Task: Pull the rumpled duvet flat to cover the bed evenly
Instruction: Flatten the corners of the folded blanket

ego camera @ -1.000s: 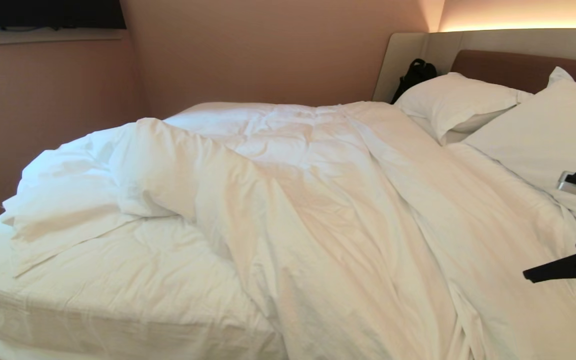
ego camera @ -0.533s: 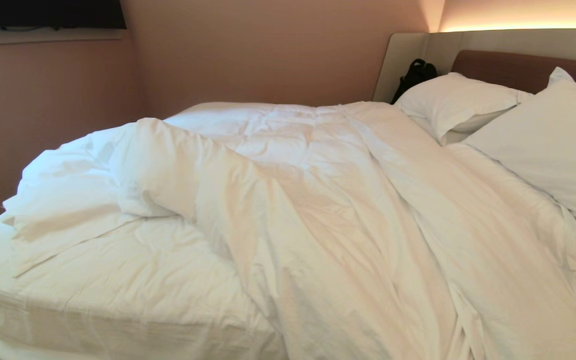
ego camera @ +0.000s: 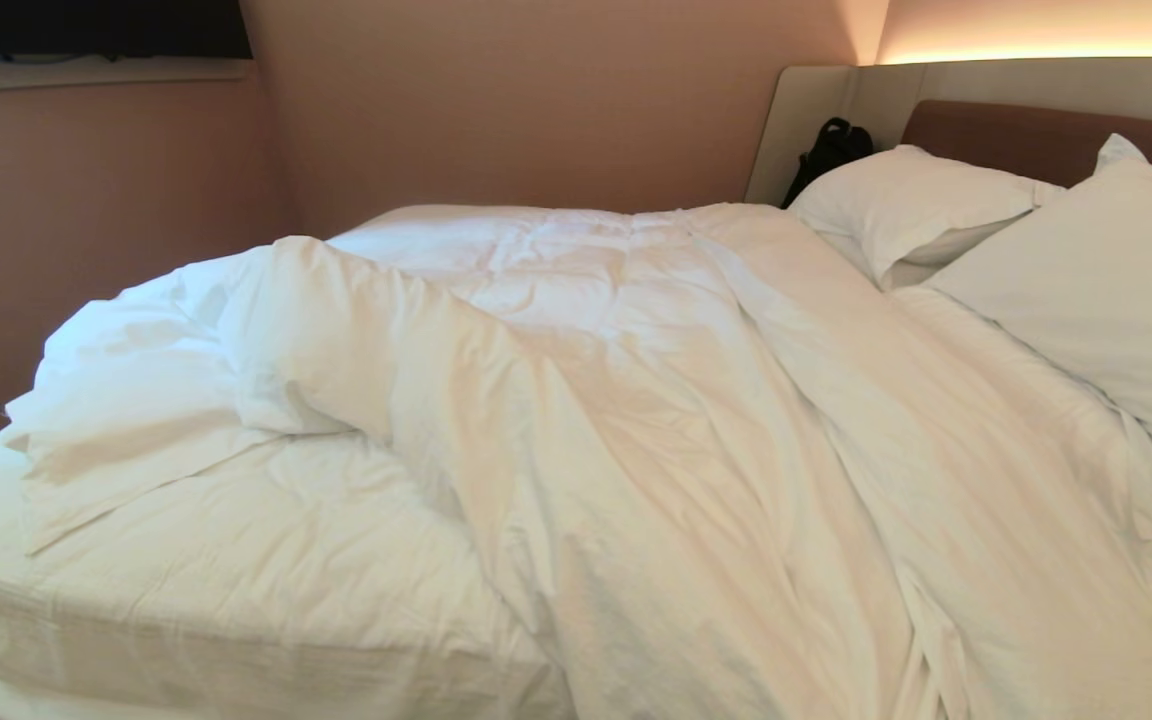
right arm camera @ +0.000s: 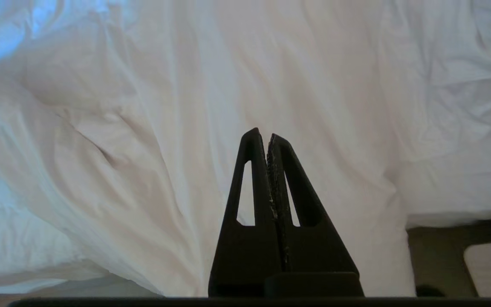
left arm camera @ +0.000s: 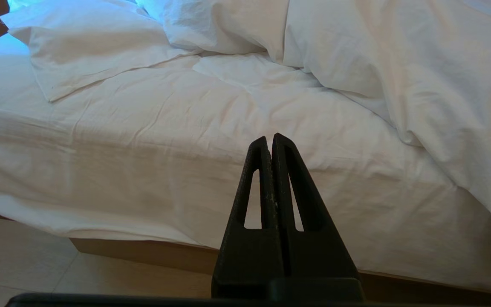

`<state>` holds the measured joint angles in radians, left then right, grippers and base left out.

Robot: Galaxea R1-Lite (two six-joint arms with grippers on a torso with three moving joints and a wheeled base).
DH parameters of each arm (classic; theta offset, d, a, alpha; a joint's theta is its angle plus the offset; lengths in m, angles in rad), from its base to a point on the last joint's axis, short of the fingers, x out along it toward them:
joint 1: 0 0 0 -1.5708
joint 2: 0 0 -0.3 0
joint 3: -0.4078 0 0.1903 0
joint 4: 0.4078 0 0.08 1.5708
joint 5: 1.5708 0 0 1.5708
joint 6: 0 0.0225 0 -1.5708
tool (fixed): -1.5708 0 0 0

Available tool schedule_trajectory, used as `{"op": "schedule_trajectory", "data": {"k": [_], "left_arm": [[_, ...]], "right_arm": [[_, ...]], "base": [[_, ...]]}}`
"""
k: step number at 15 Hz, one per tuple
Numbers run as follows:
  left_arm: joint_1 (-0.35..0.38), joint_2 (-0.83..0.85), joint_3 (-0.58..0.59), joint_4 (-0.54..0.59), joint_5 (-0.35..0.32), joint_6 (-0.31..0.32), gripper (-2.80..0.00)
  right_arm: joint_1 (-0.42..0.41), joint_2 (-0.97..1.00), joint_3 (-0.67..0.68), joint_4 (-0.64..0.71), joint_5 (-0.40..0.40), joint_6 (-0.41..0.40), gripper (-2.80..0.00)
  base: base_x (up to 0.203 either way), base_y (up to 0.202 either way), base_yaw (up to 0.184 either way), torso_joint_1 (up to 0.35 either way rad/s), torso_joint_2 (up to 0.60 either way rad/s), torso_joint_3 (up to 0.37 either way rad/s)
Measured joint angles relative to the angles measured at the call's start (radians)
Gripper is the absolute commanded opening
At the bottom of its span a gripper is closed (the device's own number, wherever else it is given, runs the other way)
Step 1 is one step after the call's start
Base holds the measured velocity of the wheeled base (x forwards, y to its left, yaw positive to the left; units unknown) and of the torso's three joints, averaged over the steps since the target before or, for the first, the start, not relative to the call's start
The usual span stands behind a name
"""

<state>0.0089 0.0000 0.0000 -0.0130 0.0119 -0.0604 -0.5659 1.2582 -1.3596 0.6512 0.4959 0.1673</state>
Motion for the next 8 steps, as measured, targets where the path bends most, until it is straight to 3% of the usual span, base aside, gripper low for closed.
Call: {"op": "schedule_trajectory", "data": {"k": [4,8], "left_arm": [[0.000,0.000,0.000,0.000,0.000,0.000,-2.80],[0.000,0.000,0.000,0.000,0.000,0.001,-2.80]], "right_arm": [[0.096,0.081,0.003,-0.008,-0.082,0.167,-2.80],[0.113,0.170,0.036,-0.022,-0.224,0.253,-2.80]], "base": [[0.000,0.000,0.000,0.000,0.00,0.000],[0.000,0.000,0.000,0.000,0.00,0.000]]}}
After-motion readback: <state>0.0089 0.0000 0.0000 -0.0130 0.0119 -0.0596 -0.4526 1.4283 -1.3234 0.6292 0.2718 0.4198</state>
